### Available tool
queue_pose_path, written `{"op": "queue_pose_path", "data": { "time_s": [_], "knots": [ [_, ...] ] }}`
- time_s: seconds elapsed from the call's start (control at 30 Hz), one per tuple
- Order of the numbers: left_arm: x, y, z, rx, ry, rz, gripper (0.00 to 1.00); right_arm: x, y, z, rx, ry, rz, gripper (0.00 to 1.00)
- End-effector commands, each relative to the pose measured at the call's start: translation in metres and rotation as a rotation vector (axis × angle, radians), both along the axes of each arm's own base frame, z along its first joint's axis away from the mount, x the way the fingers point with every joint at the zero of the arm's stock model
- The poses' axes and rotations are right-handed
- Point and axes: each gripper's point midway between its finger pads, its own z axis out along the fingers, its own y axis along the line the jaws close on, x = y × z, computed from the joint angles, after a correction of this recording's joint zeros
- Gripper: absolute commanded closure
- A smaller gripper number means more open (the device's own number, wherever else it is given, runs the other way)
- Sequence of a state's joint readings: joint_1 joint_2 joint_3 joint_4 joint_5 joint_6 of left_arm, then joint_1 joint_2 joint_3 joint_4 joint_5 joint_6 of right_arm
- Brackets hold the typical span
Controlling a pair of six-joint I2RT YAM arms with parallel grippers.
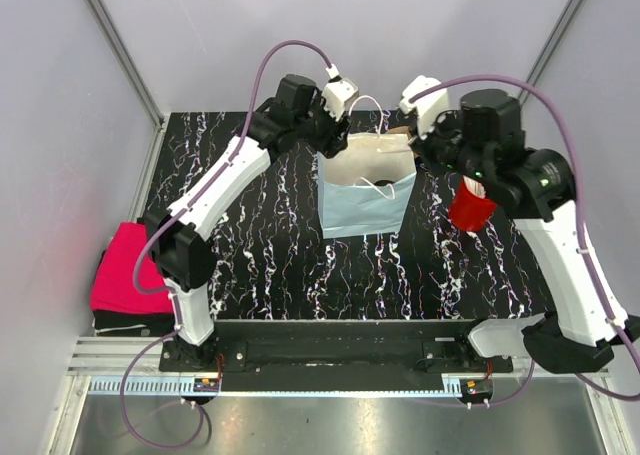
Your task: Pack the takeout coffee
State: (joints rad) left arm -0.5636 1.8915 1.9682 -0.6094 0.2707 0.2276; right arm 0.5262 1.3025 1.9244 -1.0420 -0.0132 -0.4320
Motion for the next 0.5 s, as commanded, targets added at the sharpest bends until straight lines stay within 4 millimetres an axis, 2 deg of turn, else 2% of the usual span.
{"op": "queue_pose_path", "data": {
  "time_s": [0.0,0.07,0.1,0.2,0.3,0.33,0.37,0.4,0.43,0.47],
  "knots": [
    [-0.020,0.014,0.057,-0.079,-0.109,0.014,0.29,0.013,0.009,-0.012,-0.107,-0.028,-0.043,1.00],
    [-0.026,0.017,0.058,-0.077,-0.110,0.019,0.19,0.013,0.021,-0.016,-0.135,-0.035,-0.022,1.00],
    [-0.031,0.023,0.069,-0.088,-0.130,0.026,0.11,0.017,0.025,-0.018,-0.153,-0.042,-0.028,1.00],
    [-0.043,0.035,0.082,-0.100,-0.153,0.038,0.01,0.021,0.041,-0.019,-0.187,-0.066,-0.017,1.00],
    [-0.058,0.052,0.092,-0.123,-0.158,0.051,0.01,0.028,0.054,-0.022,-0.221,-0.075,-0.004,1.00],
    [-0.061,0.060,0.085,-0.118,-0.144,0.055,0.01,0.029,0.057,-0.023,-0.232,-0.079,0.004,1.00],
    [-0.070,0.070,0.097,-0.133,-0.169,0.064,0.01,0.034,0.062,-0.028,-0.246,-0.075,0.006,1.00],
    [-0.074,0.076,0.097,-0.131,-0.170,0.071,0.01,0.034,0.065,-0.029,-0.254,-0.077,0.009,1.00],
    [-0.074,0.086,0.089,-0.120,-0.159,0.089,0.01,0.036,0.068,-0.031,-0.265,-0.079,0.015,1.00],
    [-0.081,0.096,0.097,-0.128,-0.182,0.102,0.01,0.040,0.071,-0.035,-0.275,-0.077,0.010,1.00]
  ]
}}
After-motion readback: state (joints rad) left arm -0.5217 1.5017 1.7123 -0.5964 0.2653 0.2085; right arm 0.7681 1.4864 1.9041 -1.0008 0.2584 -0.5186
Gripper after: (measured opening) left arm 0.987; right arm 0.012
